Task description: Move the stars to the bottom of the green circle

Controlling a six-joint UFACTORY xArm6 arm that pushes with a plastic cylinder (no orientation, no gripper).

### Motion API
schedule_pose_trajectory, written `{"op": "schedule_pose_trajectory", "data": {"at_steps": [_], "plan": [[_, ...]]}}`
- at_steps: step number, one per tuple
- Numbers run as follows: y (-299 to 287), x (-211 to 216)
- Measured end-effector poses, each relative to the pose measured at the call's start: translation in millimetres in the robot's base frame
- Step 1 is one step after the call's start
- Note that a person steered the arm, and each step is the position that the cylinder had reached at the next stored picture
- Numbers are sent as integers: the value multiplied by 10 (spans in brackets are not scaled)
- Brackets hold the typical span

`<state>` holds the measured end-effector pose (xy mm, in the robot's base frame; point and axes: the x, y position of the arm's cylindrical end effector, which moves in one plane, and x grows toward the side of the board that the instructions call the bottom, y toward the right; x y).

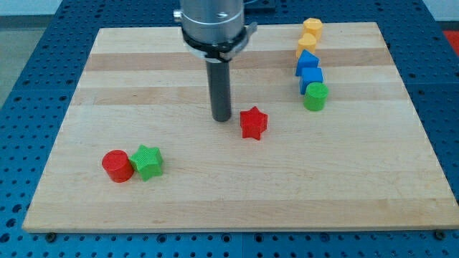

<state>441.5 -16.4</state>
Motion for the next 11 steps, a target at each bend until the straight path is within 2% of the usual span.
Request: {"op": "schedule_pose_trajectory", "data": {"at_steps": [1, 2, 4, 6, 9, 10, 11], "plan": [[259, 50], [-90, 74], [24, 196], [257, 270], [1047, 270], [388, 229], [-610, -227]]}}
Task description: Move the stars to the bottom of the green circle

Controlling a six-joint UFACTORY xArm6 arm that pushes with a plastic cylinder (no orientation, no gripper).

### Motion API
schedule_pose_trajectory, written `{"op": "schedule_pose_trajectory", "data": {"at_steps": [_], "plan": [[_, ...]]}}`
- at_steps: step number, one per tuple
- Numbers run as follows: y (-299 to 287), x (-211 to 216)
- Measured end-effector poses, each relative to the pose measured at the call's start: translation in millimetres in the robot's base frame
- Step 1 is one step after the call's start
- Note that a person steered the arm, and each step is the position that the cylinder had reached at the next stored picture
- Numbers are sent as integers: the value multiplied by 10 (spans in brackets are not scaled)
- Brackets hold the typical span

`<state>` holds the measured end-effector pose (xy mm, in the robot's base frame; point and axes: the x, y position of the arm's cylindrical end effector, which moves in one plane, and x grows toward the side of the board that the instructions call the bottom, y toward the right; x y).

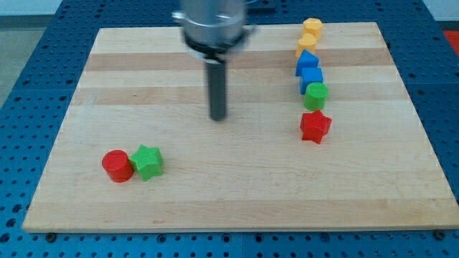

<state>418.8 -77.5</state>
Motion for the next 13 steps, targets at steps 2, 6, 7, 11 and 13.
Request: {"op": "schedule_pose_trajectory", "data": {"at_steps": [2, 6, 7, 11, 13], "plan": [[-2244, 791], [-967, 981], [-348, 1106], [1177, 1243], [862, 1178]]}}
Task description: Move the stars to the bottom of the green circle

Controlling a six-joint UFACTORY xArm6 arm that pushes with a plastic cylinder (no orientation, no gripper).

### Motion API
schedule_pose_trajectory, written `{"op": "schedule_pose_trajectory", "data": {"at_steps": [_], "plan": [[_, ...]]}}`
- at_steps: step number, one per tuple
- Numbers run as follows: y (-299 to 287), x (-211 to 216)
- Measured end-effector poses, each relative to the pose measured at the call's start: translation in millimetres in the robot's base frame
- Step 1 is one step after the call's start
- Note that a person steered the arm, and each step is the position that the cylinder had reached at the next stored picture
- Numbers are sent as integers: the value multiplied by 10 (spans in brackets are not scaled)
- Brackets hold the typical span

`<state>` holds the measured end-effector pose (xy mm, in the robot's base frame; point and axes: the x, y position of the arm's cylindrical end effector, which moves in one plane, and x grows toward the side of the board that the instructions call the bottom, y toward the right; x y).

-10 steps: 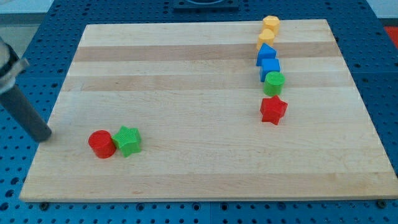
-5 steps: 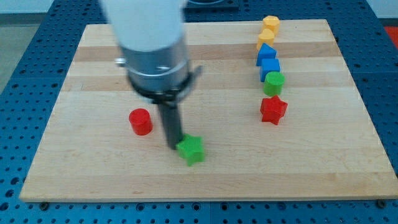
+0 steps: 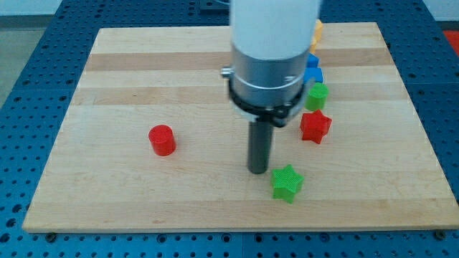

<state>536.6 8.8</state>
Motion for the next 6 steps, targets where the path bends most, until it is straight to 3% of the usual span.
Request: {"op": "schedule_pose_trajectory", "data": {"at_steps": [1, 3, 6], "plan": [[-220, 9], [396, 105], [456, 105]]}}
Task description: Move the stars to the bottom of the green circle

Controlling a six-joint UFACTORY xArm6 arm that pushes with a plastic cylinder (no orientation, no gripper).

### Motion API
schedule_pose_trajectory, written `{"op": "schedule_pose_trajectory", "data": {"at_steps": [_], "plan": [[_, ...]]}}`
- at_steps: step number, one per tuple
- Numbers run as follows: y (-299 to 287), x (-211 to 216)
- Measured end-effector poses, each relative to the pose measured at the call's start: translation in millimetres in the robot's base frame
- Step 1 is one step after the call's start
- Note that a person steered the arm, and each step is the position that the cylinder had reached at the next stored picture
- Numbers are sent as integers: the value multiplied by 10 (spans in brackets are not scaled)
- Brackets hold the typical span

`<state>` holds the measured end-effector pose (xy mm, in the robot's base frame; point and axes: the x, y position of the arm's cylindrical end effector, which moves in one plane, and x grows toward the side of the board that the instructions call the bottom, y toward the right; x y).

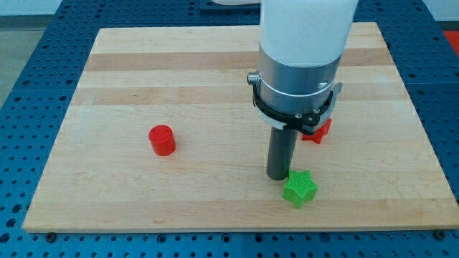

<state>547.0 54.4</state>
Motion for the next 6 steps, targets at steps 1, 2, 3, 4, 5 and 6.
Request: {"op": "schedule_pose_trajectory", "data": {"at_steps": [1, 2, 3, 4, 5, 6], "plan": [[-12, 20], [-63, 101], [-107, 257], [60, 264], [80, 264], [-287, 248]]}}
